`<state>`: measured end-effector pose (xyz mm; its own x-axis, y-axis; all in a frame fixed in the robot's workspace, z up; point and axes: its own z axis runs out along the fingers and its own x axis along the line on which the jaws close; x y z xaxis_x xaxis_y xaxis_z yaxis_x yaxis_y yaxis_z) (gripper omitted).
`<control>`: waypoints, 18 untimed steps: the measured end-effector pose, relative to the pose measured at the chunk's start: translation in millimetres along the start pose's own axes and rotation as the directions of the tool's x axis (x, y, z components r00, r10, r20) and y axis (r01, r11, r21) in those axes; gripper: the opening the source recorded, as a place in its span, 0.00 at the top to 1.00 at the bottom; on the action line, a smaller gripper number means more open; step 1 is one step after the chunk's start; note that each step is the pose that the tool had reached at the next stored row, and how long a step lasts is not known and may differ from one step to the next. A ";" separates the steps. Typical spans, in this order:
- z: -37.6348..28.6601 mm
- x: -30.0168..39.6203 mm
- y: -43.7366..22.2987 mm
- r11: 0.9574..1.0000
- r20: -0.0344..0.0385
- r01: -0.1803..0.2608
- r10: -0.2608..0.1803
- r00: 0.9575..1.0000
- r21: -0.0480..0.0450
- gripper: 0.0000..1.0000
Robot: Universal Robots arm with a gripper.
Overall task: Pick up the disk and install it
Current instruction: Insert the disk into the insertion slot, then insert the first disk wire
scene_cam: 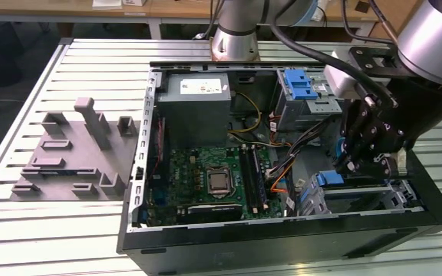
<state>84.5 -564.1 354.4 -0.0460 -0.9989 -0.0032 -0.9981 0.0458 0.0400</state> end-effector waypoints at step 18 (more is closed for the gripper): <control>2.6 0.0 -0.3 1.000 0.001 0.000 0.000 1.000 0.013 0.89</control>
<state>84.7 -564.1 351.9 -0.0460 -0.9989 -0.0038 -0.9986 0.0459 0.0266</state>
